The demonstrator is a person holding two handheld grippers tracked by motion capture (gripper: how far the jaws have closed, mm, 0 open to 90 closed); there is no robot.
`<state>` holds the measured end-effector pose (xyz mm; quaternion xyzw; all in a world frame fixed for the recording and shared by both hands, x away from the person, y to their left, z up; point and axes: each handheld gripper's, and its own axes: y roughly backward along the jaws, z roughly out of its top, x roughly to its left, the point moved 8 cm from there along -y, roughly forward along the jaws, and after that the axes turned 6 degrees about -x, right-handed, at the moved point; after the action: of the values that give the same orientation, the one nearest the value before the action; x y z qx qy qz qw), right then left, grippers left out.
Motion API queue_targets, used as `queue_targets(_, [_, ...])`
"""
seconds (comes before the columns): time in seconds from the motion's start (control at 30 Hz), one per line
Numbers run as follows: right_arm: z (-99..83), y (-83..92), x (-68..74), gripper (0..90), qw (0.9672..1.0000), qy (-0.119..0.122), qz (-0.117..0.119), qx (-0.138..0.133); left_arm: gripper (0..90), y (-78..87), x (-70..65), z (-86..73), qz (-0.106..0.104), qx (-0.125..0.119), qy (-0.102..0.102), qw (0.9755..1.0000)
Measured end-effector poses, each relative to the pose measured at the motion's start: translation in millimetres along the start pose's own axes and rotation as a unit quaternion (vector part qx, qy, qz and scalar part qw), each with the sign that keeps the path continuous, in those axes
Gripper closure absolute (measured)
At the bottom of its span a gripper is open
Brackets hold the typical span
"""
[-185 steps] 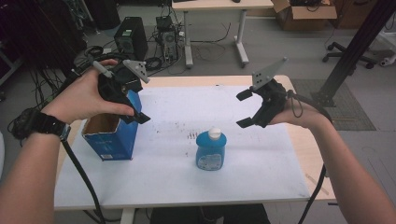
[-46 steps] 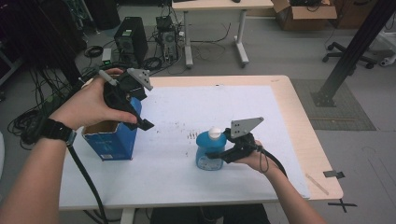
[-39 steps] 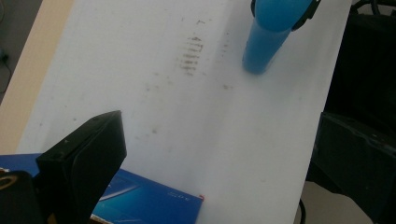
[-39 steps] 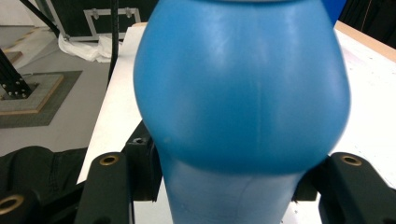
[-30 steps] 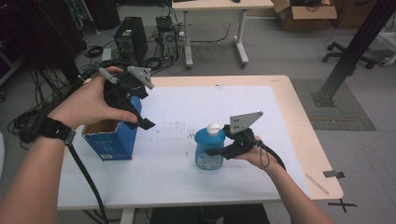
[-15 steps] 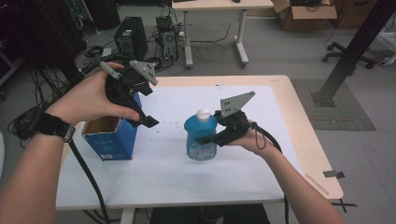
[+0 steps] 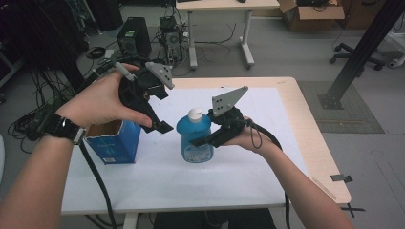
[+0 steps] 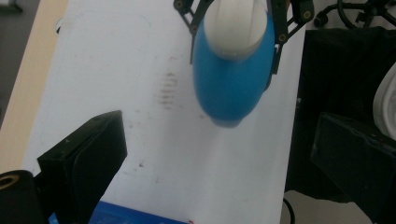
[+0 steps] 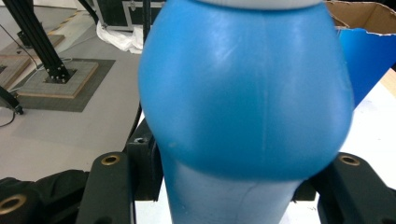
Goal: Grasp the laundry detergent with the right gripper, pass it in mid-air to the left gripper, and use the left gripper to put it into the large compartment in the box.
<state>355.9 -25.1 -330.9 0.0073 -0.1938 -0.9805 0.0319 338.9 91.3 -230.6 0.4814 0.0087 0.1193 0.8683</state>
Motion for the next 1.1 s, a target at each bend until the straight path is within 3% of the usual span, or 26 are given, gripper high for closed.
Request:
queue_targets(0.47, [6.9,-9.7,3.3,42.4,0.9999,0.007,0.009,0.008,3.7,-29.7,-12.1,14.2,-0.032,0.017,-0.017,0.9992])
queue_targets(1.1, [8.4,-11.0,5.9,42.5,0.9999,0.010,0.011,0.006,5.7,-54.6,-14.3,16.9,-0.043,0.035,-0.014,0.9984])
